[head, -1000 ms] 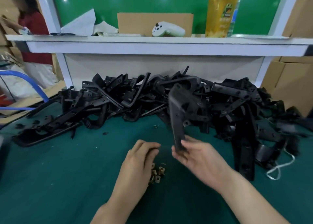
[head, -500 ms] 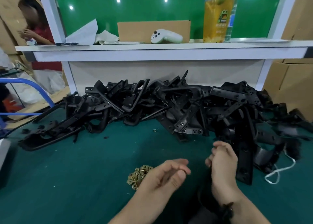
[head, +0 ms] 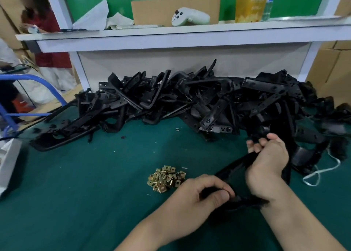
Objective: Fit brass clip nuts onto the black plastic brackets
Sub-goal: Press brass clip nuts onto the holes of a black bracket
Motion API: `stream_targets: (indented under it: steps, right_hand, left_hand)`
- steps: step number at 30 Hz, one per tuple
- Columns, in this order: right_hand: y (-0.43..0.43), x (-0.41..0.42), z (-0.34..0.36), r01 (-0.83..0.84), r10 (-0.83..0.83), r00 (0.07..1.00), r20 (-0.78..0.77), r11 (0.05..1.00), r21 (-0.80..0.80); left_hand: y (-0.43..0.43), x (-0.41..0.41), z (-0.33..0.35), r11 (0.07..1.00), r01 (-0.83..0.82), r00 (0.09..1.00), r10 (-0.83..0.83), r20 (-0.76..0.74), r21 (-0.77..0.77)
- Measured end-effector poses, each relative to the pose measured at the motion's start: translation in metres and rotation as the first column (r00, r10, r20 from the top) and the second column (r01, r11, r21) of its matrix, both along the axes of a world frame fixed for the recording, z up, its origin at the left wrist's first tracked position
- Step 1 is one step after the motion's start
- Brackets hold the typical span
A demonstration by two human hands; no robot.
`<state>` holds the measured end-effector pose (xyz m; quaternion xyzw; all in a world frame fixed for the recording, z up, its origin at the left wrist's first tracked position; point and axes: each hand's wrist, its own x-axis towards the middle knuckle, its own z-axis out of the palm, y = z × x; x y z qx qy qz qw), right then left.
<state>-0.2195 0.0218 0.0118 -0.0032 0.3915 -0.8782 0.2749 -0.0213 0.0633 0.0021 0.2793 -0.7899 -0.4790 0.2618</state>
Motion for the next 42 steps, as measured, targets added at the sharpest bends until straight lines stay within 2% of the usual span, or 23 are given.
stream_targets:
  steps: [2, 4, 5, 7, 9, 11, 12, 14, 15, 17, 19, 22, 25, 27, 30, 33, 36, 39, 42]
  right_hand:
    - [0.004, -0.001, 0.005, -0.09, 0.096, 0.993, 0.063, 0.992, -0.085]
    - [0.008, 0.002, 0.009, -0.225, 0.233, 0.971, 0.051, 0.966, -0.127]
    - [0.01, 0.006, 0.009, -0.304, 0.305, 0.952, -0.008, 0.948, -0.093]
    - [0.015, 0.017, 0.008, -0.441, 0.452, 0.86, -0.236, 0.892, 0.101]
    - [0.021, 0.028, 0.005, -0.439, 0.564, 0.658, -0.499, 0.826, 0.355]
    - [0.028, 0.037, 0.003, -0.283, 0.615, 0.343, -0.71, 0.788, 0.547]
    - [0.032, 0.041, 0.001, -0.184, 0.614, 0.165, -0.772, 0.788, 0.588]
    - [0.037, 0.047, -0.002, 0.007, 0.598, -0.162, -0.785, 0.796, 0.605]
    - [0.039, 0.05, -0.002, 0.047, 0.592, -0.273, -0.758, 0.796, 0.604]
    - [0.043, 0.055, -0.001, 0.059, 0.604, -0.382, -0.699, 0.771, 0.634]
    - [0.044, 0.056, -0.001, 0.071, 0.634, -0.42, -0.65, 0.736, 0.673]
    - [0.046, 0.056, 0.001, 0.07, 0.615, -0.378, -0.692, 0.764, 0.641]
    - [0.047, 0.055, 0.007, 0.115, 0.566, -0.287, -0.773, 0.822, 0.558]
    - [0.048, 0.054, 0.01, 0.145, 0.522, -0.248, -0.816, 0.853, 0.502]
    - [0.046, 0.05, 0.008, 0.207, 0.498, -0.265, -0.826, 0.866, 0.456]
    - [0.043, 0.047, 0.0, 0.258, 0.565, -0.265, -0.781, 0.822, 0.507]
    - [0.041, 0.045, -0.008, 0.188, 0.578, -0.258, -0.774, 0.816, 0.546]
    - [0.039, 0.042, -0.012, 0.1, 0.582, -0.178, -0.794, 0.813, 0.574]
    - [0.037, 0.042, -0.016, 0.085, 0.619, -0.19, -0.762, 0.784, 0.615]
  left_hand:
    - [-0.004, 0.001, 0.003, 0.995, -0.085, 0.993, 0.081, -0.089, -0.048]
    - [-0.016, 0.006, 0.007, 0.963, -0.27, 0.938, 0.263, -0.227, 0.0]
    - [-0.024, 0.009, 0.008, 0.926, -0.366, 0.879, 0.376, -0.294, 0.092]
    - [-0.037, 0.019, 0.01, 0.826, -0.46, 0.744, 0.559, -0.366, 0.326]
    - [-0.043, 0.029, 0.011, 0.782, -0.459, 0.699, 0.61, -0.372, 0.421]
    - [-0.045, 0.037, 0.009, 0.8, -0.473, 0.727, 0.591, -0.349, 0.369]
    - [-0.045, 0.038, 0.01, 0.814, -0.474, 0.739, 0.576, -0.35, 0.336]
    - [-0.045, 0.039, 0.011, 0.836, -0.464, 0.753, 0.547, -0.367, 0.293]
    - [-0.045, 0.038, 0.011, 0.847, -0.464, 0.761, 0.531, -0.373, 0.26]
    - [-0.043, 0.035, 0.012, 0.864, -0.473, 0.784, 0.503, -0.364, 0.175]
    - [-0.04, 0.032, 0.012, 0.871, -0.474, 0.796, 0.487, -0.36, 0.129]
    - [-0.042, 0.032, 0.012, 0.84, -0.523, 0.735, 0.53, -0.424, 0.145]
    - [-0.052, 0.04, 0.011, 0.751, -0.58, 0.581, 0.653, -0.485, 0.316]
    - [-0.055, 0.043, 0.008, 0.708, -0.56, 0.528, 0.705, -0.473, 0.431]
    - [-0.055, 0.042, 0.006, 0.712, -0.505, 0.545, 0.702, -0.459, 0.488]
    - [-0.053, 0.038, 0.008, 0.74, -0.439, 0.58, 0.667, -0.468, 0.51]
    - [-0.051, 0.036, 0.009, 0.761, -0.351, 0.619, 0.626, -0.475, 0.546]
    - [-0.05, 0.037, 0.009, 0.755, -0.305, 0.623, 0.619, -0.478, 0.58]
    - [-0.05, 0.039, 0.01, 0.747, -0.291, 0.627, 0.621, -0.47, 0.597]
